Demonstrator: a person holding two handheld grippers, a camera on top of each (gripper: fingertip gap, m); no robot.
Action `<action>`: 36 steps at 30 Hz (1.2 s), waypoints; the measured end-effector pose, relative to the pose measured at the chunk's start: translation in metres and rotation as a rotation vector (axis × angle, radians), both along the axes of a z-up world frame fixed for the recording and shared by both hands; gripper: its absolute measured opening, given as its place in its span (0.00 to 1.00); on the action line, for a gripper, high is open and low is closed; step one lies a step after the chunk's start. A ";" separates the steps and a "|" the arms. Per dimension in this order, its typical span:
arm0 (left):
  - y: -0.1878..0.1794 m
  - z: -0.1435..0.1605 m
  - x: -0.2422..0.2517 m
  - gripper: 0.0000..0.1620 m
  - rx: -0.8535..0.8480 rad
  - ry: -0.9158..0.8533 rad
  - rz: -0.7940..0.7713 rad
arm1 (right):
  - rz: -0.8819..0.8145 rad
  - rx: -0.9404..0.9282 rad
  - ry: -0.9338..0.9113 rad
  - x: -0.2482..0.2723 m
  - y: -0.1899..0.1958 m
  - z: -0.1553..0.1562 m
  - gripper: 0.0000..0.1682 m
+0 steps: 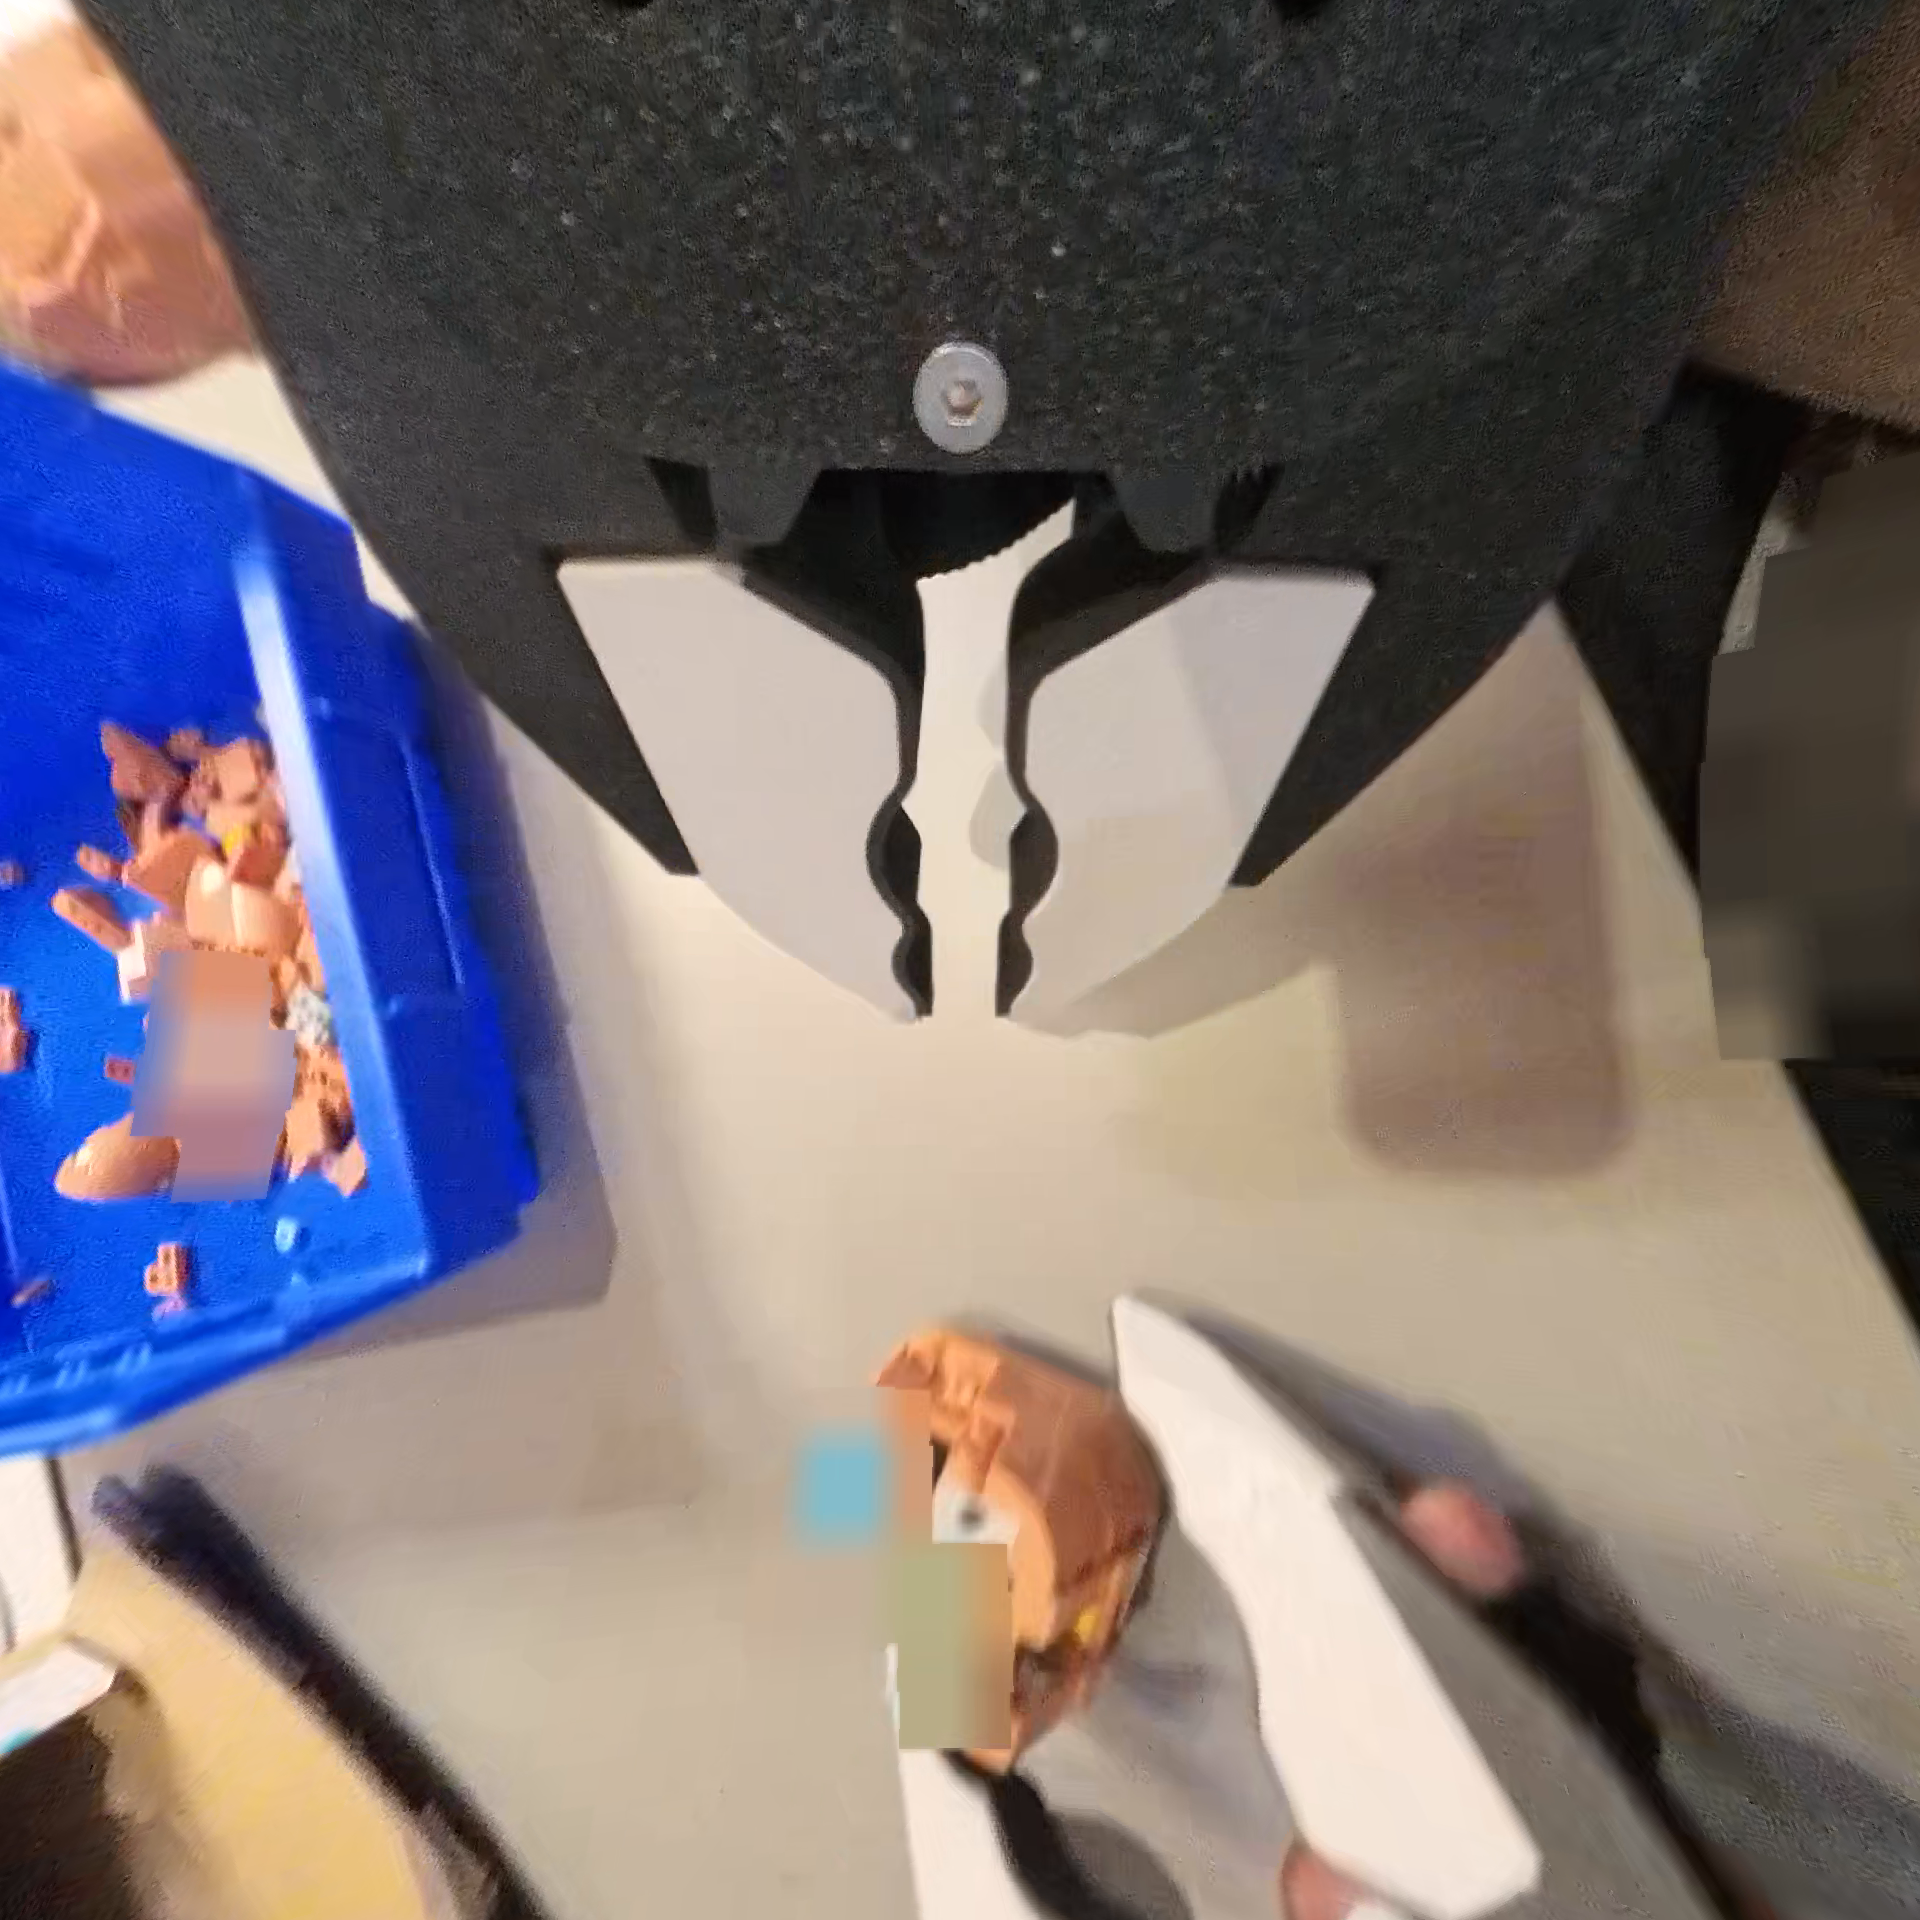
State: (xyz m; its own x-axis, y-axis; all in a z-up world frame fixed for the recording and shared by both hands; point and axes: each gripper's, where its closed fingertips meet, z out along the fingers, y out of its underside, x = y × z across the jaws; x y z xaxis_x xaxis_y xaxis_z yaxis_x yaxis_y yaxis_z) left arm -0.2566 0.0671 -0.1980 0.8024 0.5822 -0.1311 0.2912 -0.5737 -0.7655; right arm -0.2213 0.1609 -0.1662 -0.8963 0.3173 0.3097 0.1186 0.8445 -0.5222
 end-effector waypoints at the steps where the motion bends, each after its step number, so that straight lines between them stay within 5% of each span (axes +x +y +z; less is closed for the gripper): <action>1: 0.000 -0.002 -0.004 0.50 -0.027 0.012 0.010 | 0.009 -0.036 -0.003 -0.015 -0.017 -0.002 0.10; 5: 0.000 -0.005 -0.014 0.42 -0.058 0.019 -0.035 | 0.059 -0.117 -0.045 -0.053 -0.057 -0.016 0.18; 10: -0.005 -0.006 -0.021 0.42 -0.096 -0.011 -0.296 | 0.152 -0.185 -0.069 -0.069 -0.077 -0.012 0.27; 16: -0.008 -0.006 -0.022 0.42 -0.191 -0.054 -0.692 | 0.227 -0.189 -0.110 -0.070 -0.083 -0.016 0.37; 21: 0.006 -0.006 -0.018 0.41 -0.173 -0.043 -0.868 | 0.248 -0.227 -0.143 -0.066 -0.077 -0.020 0.39; 30: 0.018 -0.008 -0.021 0.42 -0.199 0.024 -0.869 | 0.278 -0.306 -0.126 -0.064 -0.066 -0.021 0.35; 36: 0.015 -0.007 -0.047 0.41 -0.174 0.070 -0.679 | 0.183 -0.366 -0.093 -0.083 -0.065 -0.021 0.34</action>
